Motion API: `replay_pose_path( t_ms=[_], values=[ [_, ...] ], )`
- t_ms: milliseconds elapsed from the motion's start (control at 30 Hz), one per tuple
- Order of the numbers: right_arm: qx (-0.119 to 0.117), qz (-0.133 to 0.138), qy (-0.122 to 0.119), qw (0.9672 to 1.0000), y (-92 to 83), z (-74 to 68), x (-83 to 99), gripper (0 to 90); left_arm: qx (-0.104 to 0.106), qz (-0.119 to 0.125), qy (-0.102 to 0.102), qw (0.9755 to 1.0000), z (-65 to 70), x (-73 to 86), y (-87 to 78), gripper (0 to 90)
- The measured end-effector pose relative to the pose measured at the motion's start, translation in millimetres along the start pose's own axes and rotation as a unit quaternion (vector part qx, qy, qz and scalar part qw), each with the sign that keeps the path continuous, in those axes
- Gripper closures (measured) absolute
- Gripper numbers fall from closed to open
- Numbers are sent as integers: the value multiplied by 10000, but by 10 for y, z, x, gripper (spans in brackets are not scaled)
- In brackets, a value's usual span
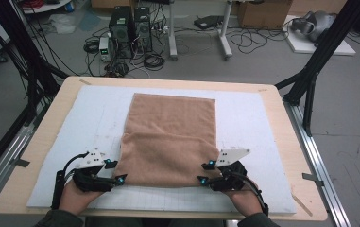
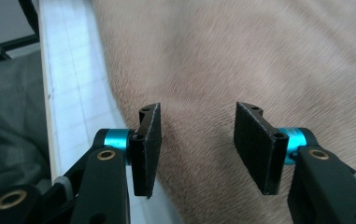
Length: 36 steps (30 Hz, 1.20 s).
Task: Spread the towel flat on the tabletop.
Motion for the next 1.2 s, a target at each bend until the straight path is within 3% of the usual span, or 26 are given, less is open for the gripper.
replay_pose_path(
  t_ms=[100, 233, 367, 467, 533, 700, 767, 800, 867, 967, 1100, 1200],
  values=[
    [-67, -27, 66, 10000, 58, -31, 65, 506, 31, -205, 137, 9997, 48, 55, 50, 392],
    [-89, -54, 99, 9999, 125, -24, 99, 508, 72, -489, 308, 9983, 75, 123, 150, 484],
    [-76, -201, 10, 9998, 212, -20, 125, 563, 92, -429, 261, 9987, 65, 98, 169, 567],
    [-91, -234, 14, 9997, 236, -12, 116, 682, 163, -400, 308, 9986, 75, 70, 179, 742],
    [-123, -245, -29, 9996, 221, -21, 90, 764, 179, -375, 297, 9987, 71, 35, 165, 802],
    [-13, -74, -189, 9998, 40, 3, -90, 795, 190, 124, 42, 9997, 6, -198, 6, 821],
    [151, 140, -196, 9996, -117, 136, -288, 798, 136, 336, -48, 9993, -53, -354, -61, 821],
    [151, 140, -196, 9996, -117, 136, -288, 798, 94, 440, -78, 9990, -89, -440, -90, 821],
    [332, 195, -262, 9989, -192, 294, -433, 798, -103, 557, -48, 9984, -189, -611, -117, 821],
    [458, 185, -148, 9987, -210, 551, -626, 798, -389, 619, -190, 9971, -411, -812, -52, 821],
    [493, 2, 131, 9987, -29, 868, -732, 798, -565, 478, -620, 9953, -749, -879, 197, 821],
    [462, -274, 363, 9979, 190, 1040, -658, 796, -583, 262, -881, 9941, -880, -819, 427, 820]
  ],
)
Point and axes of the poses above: each handheld gripper's, and its own axes: y roughly forward along the jaws, x roughly out of its underside, z roughly to its right, the point moved 9 cm from there along y, roughly forward along the jaws, and after that the axes turned 8 degrees about -z, right-handed, at the moved point
